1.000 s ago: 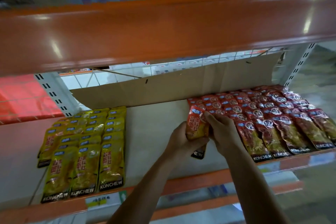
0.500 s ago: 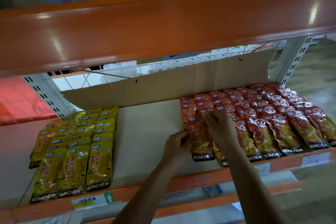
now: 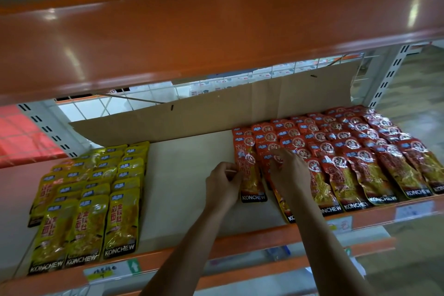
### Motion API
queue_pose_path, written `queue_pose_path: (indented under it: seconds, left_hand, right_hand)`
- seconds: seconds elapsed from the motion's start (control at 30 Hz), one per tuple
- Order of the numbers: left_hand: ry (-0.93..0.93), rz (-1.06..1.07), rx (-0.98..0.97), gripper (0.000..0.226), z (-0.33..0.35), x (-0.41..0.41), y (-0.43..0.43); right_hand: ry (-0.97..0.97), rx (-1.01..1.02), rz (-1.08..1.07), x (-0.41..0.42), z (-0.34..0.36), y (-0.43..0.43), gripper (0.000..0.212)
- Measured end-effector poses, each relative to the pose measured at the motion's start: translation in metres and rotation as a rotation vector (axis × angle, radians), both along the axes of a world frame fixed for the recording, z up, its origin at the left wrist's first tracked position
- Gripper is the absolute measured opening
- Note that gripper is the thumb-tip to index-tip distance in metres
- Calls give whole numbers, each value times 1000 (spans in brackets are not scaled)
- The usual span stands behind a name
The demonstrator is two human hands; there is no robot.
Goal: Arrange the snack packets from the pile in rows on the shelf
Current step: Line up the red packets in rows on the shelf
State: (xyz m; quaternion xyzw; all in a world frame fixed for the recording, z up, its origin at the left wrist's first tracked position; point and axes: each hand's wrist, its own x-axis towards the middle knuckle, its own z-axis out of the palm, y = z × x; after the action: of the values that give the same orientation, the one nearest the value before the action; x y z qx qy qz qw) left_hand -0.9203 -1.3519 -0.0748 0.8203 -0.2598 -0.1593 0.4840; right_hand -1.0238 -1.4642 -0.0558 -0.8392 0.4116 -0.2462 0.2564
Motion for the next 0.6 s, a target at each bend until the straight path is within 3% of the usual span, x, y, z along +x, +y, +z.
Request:
queue_pose_path:
  seconds: [0.17, 0.4, 0.6]
  left_hand:
    - [-6, 32, -6, 26, 3, 1, -8]
    - [-288, -19, 77, 42, -1, 3, -12]
    - [-394, -70, 115, 34, -8, 4, -7]
  right_hand:
    - [-1, 30, 6, 0, -2, 0, 34]
    - [2, 26, 16, -2, -2, 2, 35]
    - [0, 17, 19, -3, -1, 4, 34]
